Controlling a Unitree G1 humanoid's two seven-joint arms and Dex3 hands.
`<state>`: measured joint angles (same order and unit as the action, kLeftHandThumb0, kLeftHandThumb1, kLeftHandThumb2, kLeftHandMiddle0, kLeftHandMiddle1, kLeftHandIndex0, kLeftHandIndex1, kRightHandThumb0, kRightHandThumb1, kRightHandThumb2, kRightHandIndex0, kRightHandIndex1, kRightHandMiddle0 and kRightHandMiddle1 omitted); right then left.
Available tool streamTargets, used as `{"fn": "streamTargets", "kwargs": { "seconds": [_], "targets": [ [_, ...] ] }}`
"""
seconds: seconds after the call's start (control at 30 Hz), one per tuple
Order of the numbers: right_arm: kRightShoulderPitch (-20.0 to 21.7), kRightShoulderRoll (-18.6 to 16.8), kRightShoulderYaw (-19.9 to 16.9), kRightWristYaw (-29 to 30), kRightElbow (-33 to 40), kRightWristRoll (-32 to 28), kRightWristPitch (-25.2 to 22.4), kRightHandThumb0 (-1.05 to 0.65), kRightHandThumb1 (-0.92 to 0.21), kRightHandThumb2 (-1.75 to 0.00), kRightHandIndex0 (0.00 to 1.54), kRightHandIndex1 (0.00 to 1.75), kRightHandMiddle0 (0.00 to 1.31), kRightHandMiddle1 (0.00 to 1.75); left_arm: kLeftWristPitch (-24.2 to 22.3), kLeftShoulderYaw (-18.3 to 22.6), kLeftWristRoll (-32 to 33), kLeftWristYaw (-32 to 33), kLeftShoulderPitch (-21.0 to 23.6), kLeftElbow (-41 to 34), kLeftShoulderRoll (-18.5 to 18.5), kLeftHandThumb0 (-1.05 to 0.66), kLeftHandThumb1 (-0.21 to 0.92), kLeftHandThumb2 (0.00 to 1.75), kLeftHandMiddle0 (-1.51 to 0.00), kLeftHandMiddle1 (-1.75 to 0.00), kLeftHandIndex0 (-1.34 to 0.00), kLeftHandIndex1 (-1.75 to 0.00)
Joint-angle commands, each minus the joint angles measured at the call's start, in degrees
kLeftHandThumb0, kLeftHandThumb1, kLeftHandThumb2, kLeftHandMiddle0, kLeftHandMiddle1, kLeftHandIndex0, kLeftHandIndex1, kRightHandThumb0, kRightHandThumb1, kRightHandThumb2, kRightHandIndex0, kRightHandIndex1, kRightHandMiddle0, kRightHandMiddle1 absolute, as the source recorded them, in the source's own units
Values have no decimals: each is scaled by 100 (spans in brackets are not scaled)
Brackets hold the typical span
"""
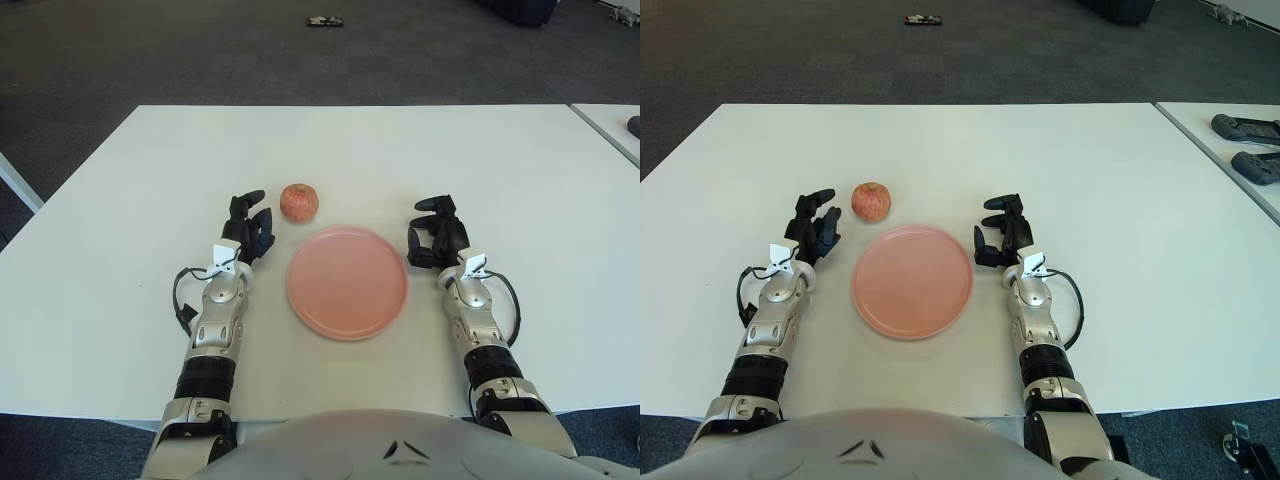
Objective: Put the apple into the plate.
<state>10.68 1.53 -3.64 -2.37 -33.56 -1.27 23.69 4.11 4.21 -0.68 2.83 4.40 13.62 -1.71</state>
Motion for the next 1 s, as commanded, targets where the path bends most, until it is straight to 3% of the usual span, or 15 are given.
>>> {"fn": "streamTargets", "kwargs": {
  "seconds": [0.0,0.97],
  "targets": [
    [-122,-25,9,-18,-87,-18,-179,-5,-32,-129,128,175,103,175,21,16,-33,45,46,-11,-36,-69,92,63,-39,-27,-5,-106],
    [-100,-28,-6,88,-108,5,-215,-3,-30,-130,130,175,103,175,-26,3,-37,69,38,-53,-15,-69,92,64,-40,-26,-4,-106]
  ]
}}
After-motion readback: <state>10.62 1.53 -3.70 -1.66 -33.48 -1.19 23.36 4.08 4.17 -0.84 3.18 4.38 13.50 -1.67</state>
